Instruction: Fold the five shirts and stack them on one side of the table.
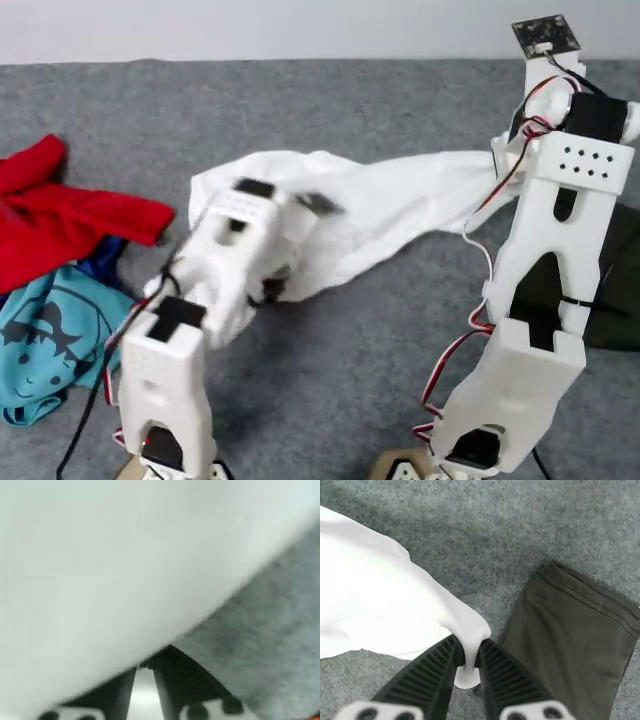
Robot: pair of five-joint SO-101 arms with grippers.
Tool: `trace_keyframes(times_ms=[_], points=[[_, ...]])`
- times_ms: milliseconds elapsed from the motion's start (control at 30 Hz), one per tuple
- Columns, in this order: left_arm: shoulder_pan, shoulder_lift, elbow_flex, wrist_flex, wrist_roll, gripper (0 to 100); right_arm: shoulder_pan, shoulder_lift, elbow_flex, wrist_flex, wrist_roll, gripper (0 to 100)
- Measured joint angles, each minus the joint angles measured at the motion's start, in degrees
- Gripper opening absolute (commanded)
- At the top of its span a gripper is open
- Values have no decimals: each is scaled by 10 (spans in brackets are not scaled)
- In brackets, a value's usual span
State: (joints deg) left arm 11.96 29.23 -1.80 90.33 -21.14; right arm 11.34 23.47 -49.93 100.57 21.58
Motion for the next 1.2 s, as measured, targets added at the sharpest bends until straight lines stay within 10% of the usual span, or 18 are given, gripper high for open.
trace_keyframes(times_ms=[567,1200], points=[[-113,2,-275,-1,-4,6,6,0,0,0,0,9],[98,-59,-143,85,-4,137,18,0,0,0,0,9]])
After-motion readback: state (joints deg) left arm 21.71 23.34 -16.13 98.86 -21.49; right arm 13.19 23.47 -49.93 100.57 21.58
